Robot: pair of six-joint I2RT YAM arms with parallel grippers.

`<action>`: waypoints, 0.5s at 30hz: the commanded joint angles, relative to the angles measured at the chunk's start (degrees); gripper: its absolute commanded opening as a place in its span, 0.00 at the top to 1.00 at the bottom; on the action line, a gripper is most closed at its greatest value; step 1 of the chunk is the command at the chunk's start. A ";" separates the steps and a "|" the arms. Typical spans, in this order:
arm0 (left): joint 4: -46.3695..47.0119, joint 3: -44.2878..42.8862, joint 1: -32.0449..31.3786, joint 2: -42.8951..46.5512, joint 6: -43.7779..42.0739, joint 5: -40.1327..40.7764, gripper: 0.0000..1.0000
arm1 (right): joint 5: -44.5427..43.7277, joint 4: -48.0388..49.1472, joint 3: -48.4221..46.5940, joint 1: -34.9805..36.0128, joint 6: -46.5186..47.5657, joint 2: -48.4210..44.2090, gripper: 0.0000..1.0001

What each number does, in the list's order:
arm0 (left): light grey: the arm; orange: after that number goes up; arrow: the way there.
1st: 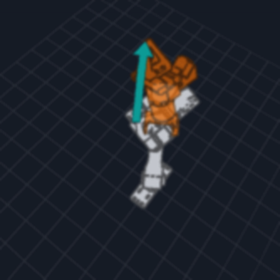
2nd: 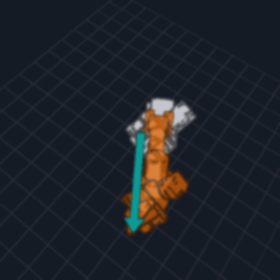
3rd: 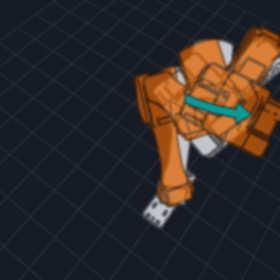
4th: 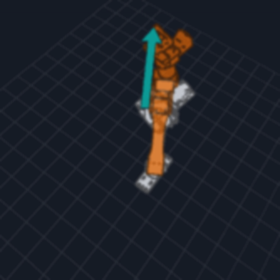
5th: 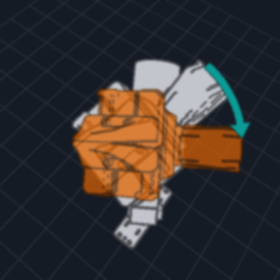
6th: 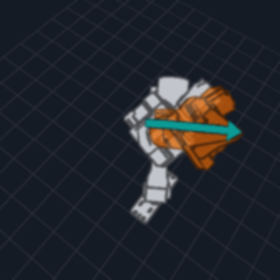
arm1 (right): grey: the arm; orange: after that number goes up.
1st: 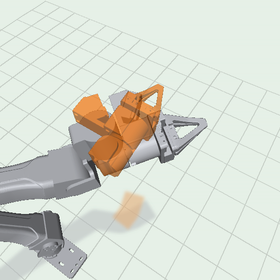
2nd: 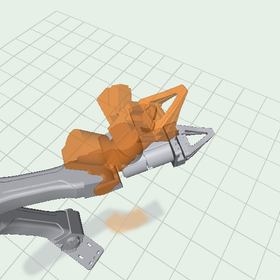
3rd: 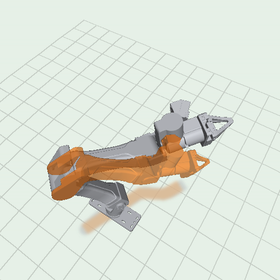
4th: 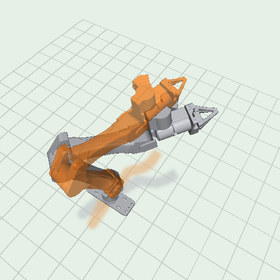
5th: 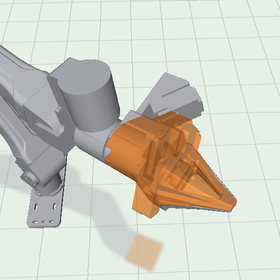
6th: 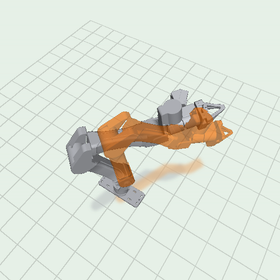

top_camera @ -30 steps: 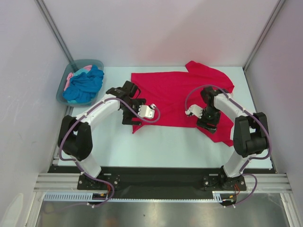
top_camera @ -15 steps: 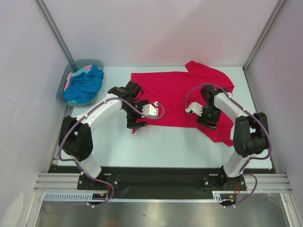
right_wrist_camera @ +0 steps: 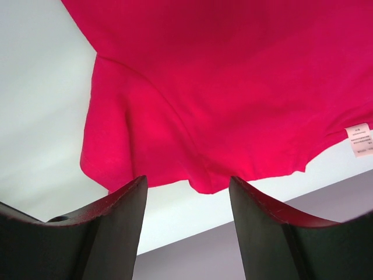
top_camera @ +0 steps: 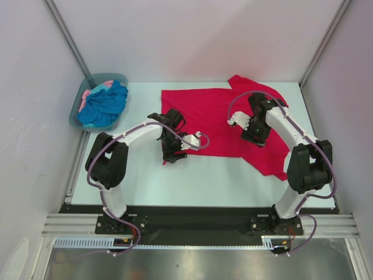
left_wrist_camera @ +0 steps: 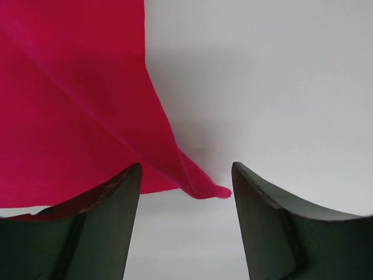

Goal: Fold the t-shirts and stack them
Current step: Flatten the tshirt out

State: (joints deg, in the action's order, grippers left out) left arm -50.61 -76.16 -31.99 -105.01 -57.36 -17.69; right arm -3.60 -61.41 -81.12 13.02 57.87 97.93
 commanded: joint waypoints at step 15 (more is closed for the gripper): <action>-2.73 -0.13 -0.80 0.68 -5.46 5.74 1.00 | -0.89 1.20 -4.66 0.34 0.32 0.16 0.36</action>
State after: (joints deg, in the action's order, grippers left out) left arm -49.36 -75.85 -32.29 -105.19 -58.67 -11.81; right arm -3.73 -60.84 -82.96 13.39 57.56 97.95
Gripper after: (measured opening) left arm 0.012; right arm 0.640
